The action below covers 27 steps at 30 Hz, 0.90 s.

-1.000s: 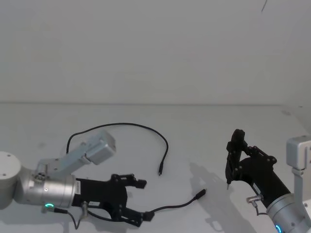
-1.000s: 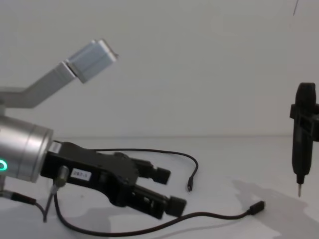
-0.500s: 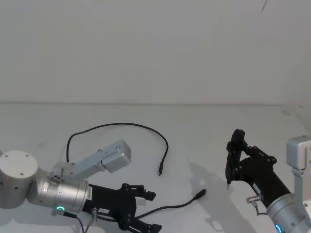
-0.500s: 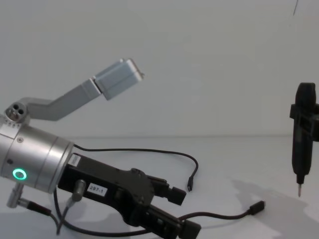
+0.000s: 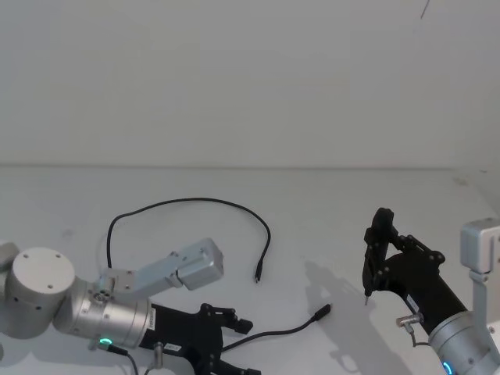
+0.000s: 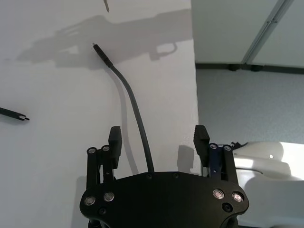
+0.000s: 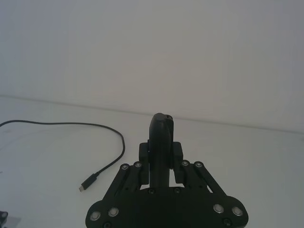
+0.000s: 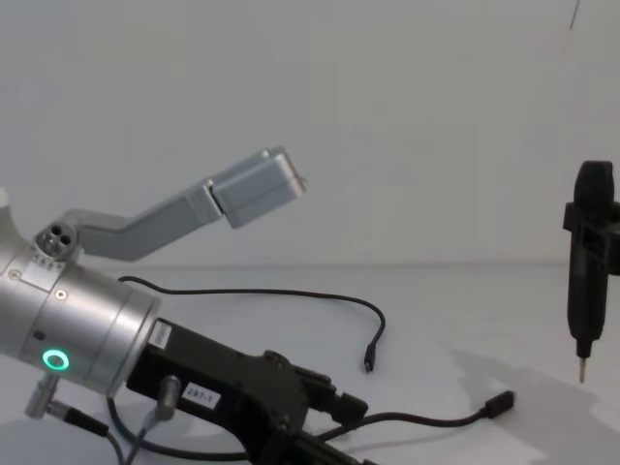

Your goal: Pick up the data cable with the one hand.

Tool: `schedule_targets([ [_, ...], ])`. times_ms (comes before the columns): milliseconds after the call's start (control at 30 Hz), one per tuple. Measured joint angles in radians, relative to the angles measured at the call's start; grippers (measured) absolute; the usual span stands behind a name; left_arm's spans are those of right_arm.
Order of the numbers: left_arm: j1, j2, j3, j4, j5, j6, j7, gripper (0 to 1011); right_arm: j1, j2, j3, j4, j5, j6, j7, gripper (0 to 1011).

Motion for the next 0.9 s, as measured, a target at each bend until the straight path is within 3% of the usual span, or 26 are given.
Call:
schedule_targets([
  [200, -0.006, -0.004, 0.018, 0.006, 0.016, -0.005, 0.012, 798, 0.0, 0.0, 0.0, 0.0, 0.0, 0.0, 0.0, 279],
  [533, -0.01, -0.006, 0.033, 0.009, 0.03, -0.009, 0.04, 464, 0.0, 0.0, 0.0, 0.0, 0.0, 0.0, 0.0, 279],
  [600, -0.011, -0.006, 0.035, 0.009, 0.032, -0.009, 0.043, 443, 0.0, 0.0, 0.0, 0.0, 0.0, 0.0, 0.0, 279],
  [667, -0.013, -0.005, 0.039, 0.008, 0.036, -0.009, 0.047, 328, 0.0, 0.0, 0.0, 0.0, 0.0, 0.0, 0.0, 279],
  [900, -0.015, 0.005, 0.048, -0.004, 0.047, -0.001, 0.07, 242, 0.0, 0.0, 0.0, 0.0, 0.0, 0.0, 0.0, 279],
])
